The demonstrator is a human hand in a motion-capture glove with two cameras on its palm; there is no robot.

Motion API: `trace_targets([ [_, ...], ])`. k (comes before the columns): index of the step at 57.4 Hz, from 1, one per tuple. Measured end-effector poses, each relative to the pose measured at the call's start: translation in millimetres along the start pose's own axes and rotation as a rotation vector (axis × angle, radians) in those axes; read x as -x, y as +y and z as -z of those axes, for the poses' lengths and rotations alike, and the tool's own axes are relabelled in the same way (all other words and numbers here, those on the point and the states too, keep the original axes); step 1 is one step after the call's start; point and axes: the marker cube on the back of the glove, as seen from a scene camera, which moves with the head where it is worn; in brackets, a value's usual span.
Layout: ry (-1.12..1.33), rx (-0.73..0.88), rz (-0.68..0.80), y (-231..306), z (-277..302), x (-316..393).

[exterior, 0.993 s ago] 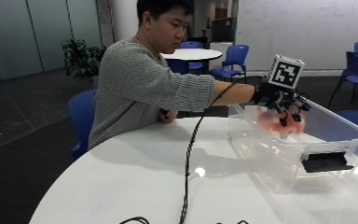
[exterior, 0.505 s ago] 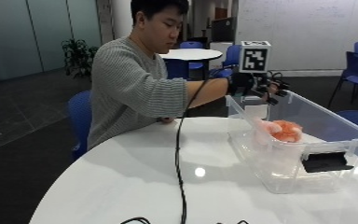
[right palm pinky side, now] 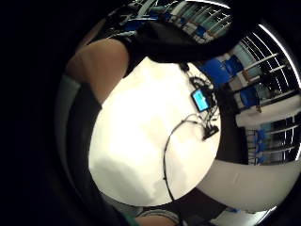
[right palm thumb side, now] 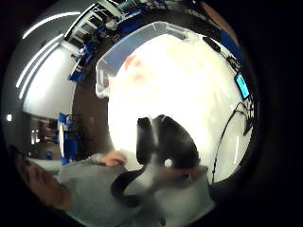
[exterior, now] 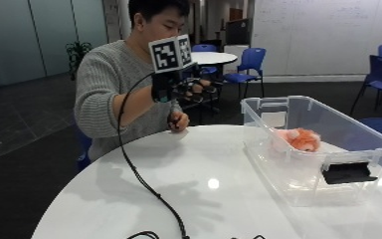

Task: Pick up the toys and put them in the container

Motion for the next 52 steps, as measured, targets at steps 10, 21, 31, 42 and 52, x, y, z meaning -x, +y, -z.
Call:
trace_targets([
  [10,-0.057,0.000,0.035,119,-38,42],
  [21,-0.175,0.063,0.001,225,-98,86],
  [31,-0.185,0.195,-0.025,276,-134,99],
  [42,-0.163,0.192,-0.045,280,-136,99],
  [52,-0.152,0.184,-0.054,272,-136,94],
])
